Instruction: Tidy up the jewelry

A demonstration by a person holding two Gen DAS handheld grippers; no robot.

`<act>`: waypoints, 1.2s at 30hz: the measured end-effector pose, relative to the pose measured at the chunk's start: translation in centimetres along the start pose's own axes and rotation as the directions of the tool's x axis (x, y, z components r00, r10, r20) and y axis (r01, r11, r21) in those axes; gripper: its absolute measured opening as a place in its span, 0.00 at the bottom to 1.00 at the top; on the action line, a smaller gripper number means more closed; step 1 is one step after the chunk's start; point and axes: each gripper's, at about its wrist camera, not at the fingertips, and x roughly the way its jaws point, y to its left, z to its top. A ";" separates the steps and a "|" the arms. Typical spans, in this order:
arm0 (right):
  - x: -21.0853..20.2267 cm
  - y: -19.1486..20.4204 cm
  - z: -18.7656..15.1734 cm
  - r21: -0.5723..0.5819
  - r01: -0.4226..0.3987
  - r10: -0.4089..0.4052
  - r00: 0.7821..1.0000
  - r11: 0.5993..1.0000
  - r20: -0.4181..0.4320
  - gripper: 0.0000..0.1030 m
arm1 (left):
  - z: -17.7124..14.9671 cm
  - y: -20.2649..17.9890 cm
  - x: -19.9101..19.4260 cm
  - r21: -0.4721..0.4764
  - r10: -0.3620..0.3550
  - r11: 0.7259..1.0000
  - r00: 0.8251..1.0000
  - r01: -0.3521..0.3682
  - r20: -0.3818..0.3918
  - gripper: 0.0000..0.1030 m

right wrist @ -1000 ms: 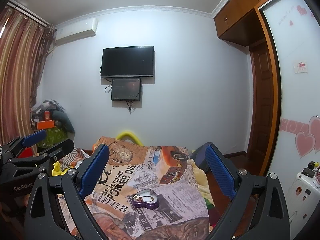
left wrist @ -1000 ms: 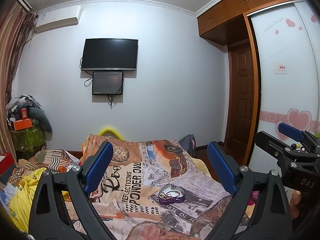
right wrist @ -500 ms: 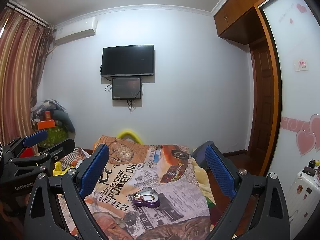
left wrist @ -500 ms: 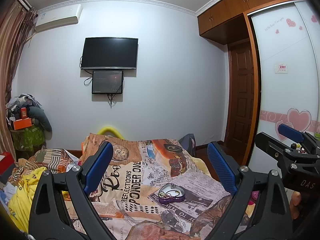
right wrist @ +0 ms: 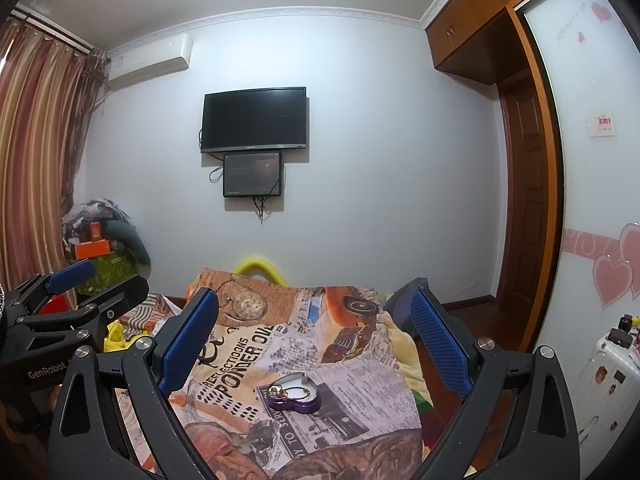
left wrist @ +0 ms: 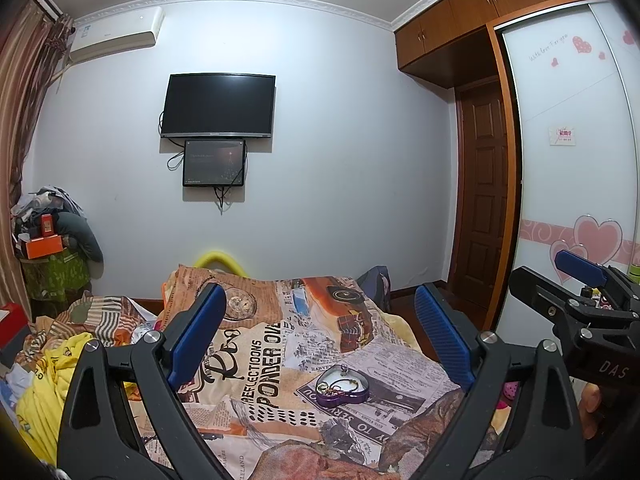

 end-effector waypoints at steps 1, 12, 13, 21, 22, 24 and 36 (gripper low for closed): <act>-0.1 0.0 0.0 0.000 0.001 -0.001 1.000 1.000 0.000 0.93 | 0.0 0.0 0.0 -0.001 0.000 1.000 1.000 0.000 0.000 0.93; 0.0 0.0 0.0 0.001 0.000 0.000 1.000 1.000 -0.005 0.93 | -0.2 -0.1 0.0 -0.003 -0.002 1.000 1.000 0.002 -0.005 0.95; -0.1 0.0 0.0 0.001 0.001 -0.001 1.000 1.000 -0.006 0.93 | -0.3 -0.2 0.0 -0.003 -0.002 1.000 1.000 0.002 -0.004 0.95; -0.2 0.1 0.1 0.007 0.002 -0.002 1.000 1.000 -0.007 0.93 | -0.2 0.0 0.1 -0.008 -0.001 1.000 1.000 0.001 -0.008 0.96; -0.1 0.1 0.1 0.007 0.002 -0.002 1.000 1.000 -0.008 0.93 | -0.2 0.0 0.1 -0.009 -0.001 1.000 1.000 0.001 -0.009 0.96; -0.2 0.1 0.1 0.006 0.002 -0.002 1.000 1.000 -0.008 0.93 | -0.1 0.0 0.1 -0.009 -0.002 1.000 1.000 0.001 -0.011 0.96; -0.1 0.1 0.1 0.009 0.003 -0.002 1.000 1.000 -0.009 0.93 | -0.2 -0.3 0.1 0.001 -0.014 1.000 1.000 0.014 -0.011 1.00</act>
